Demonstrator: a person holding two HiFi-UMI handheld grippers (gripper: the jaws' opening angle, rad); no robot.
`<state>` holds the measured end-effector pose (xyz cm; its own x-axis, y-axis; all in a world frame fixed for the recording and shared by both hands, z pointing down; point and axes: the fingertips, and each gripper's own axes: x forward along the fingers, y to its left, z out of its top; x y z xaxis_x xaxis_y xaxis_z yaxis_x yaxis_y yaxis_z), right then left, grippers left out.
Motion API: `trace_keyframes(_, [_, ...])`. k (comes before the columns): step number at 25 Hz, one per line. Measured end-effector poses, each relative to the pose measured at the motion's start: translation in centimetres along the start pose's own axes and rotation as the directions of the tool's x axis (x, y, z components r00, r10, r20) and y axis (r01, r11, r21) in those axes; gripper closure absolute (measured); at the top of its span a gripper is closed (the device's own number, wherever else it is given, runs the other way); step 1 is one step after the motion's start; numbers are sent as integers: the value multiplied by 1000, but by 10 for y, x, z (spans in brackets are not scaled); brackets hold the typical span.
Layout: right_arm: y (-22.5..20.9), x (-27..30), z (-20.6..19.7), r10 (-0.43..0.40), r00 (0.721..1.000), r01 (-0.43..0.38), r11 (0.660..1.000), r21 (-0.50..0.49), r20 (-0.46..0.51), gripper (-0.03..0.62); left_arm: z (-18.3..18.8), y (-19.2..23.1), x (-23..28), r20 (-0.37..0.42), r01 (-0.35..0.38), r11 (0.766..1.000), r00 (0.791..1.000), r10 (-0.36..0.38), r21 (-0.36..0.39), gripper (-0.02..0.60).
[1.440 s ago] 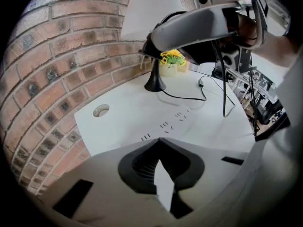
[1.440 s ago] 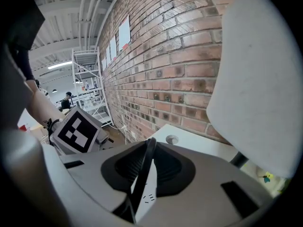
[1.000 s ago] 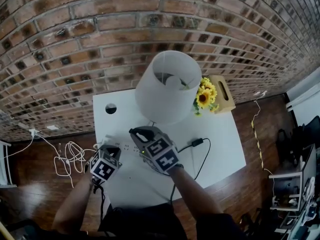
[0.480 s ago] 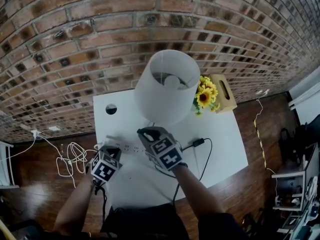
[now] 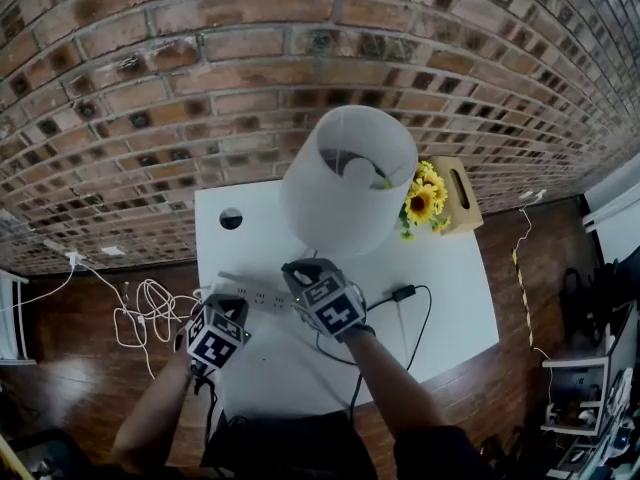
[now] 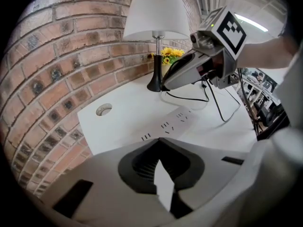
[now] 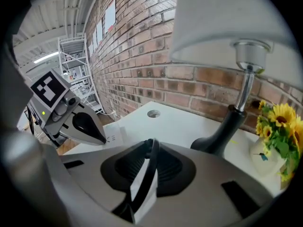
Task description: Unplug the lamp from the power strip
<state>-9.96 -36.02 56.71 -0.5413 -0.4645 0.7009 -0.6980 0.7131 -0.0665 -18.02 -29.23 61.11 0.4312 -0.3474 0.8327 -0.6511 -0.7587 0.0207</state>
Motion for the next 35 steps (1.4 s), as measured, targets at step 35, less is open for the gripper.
trace_keyframes(35, [-2,26,-27,-2,997,2,1000,-1,-81,457,-1,0,0,-8,-8,1000,1000,8,16,558])
